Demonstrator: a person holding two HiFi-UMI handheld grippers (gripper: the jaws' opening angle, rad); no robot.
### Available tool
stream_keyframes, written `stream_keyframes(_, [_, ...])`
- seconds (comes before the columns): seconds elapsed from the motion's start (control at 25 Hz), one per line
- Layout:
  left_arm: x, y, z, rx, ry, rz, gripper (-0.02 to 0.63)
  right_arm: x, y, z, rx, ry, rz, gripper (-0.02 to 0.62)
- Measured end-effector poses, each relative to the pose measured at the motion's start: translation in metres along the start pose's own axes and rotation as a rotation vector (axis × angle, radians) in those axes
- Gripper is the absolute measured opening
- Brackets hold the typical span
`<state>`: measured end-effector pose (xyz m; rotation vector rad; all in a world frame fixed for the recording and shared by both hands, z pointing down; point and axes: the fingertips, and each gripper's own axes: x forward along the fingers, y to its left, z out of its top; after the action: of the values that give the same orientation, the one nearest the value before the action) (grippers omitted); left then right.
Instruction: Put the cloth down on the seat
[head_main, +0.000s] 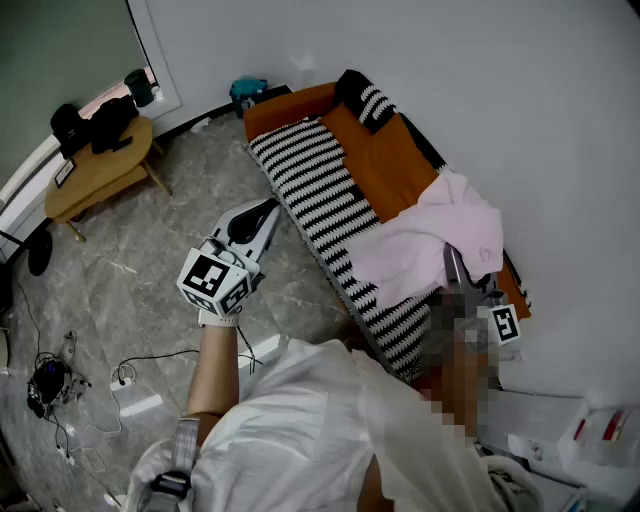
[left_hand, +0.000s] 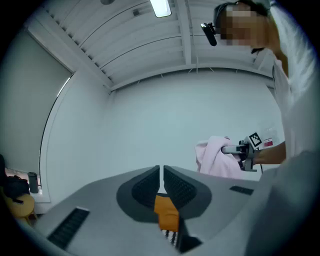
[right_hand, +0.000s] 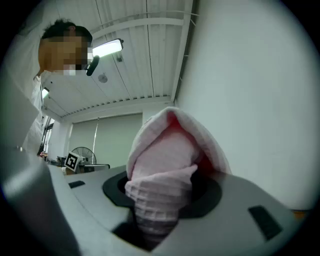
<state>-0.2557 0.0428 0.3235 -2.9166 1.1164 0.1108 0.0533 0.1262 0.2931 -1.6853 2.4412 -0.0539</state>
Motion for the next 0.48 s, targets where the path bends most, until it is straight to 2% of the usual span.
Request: stream_keyframes(0.48, [0.015,-0.015,-0.011,-0.012,0.009,-0.038,0.035,-0.008,-0.009,-0.003,-0.003,0.002,-0.017,0.198])
